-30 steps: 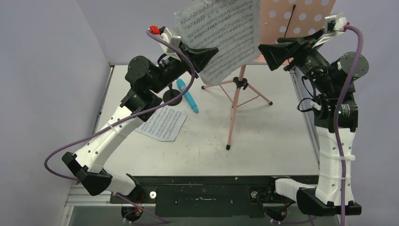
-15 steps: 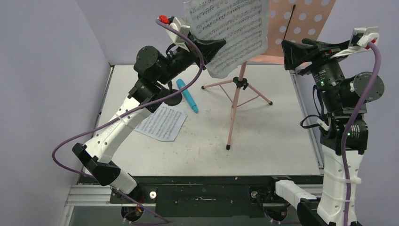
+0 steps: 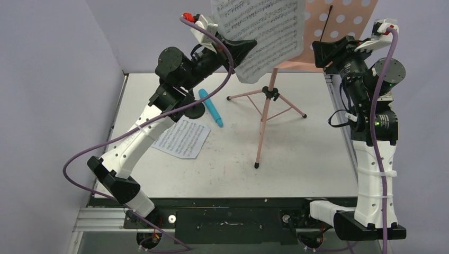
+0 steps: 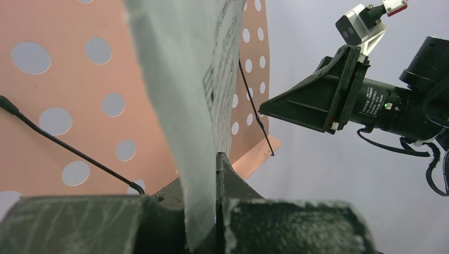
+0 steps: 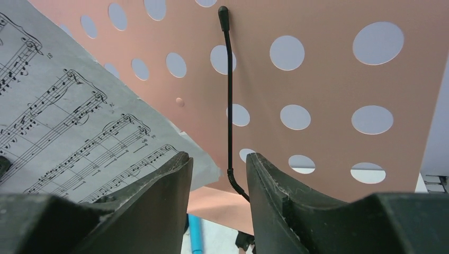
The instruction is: Set up the instrument practice props
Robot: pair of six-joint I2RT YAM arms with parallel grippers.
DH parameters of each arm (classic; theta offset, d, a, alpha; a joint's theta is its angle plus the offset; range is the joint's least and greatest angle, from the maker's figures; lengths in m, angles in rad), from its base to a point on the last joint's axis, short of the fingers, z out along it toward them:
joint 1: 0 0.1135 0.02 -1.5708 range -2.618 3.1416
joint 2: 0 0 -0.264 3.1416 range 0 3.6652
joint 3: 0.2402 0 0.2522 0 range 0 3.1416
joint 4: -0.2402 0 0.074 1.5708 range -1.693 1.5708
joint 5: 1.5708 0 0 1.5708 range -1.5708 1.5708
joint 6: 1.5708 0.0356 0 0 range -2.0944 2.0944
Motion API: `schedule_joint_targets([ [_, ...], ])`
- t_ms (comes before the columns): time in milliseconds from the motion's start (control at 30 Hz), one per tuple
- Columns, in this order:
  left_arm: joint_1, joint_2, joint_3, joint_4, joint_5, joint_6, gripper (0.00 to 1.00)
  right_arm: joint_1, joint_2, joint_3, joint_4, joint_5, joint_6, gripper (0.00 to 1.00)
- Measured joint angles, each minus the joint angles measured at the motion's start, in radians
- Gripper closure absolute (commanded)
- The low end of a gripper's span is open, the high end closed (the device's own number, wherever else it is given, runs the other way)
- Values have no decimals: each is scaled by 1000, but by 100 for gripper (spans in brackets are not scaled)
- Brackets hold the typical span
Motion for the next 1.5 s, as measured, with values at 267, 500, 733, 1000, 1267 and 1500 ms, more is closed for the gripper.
schedule_joint_targets([
  [267, 2, 21, 26, 0, -2, 1, 100, 0, 5, 0, 6, 8, 7, 62],
  [500, 4, 29, 42, 0, 6, -1, 100, 0, 29, 0, 7, 9, 19, 67],
  [733, 6, 42, 66, 1, 23, -8, 100, 0, 55, 0, 7, 6, 31, 92],
  [1000, 6, 80, 114, 4, 30, -16, 100, 0, 51, 0, 16, 3, 32, 95],
  [1267, 6, 154, 225, -8, 40, -17, 100, 0, 38, -29, 43, -21, 27, 95],
  [1500, 6, 247, 387, -56, 51, -17, 100, -1, 9, -82, 103, -61, 14, 95],
])
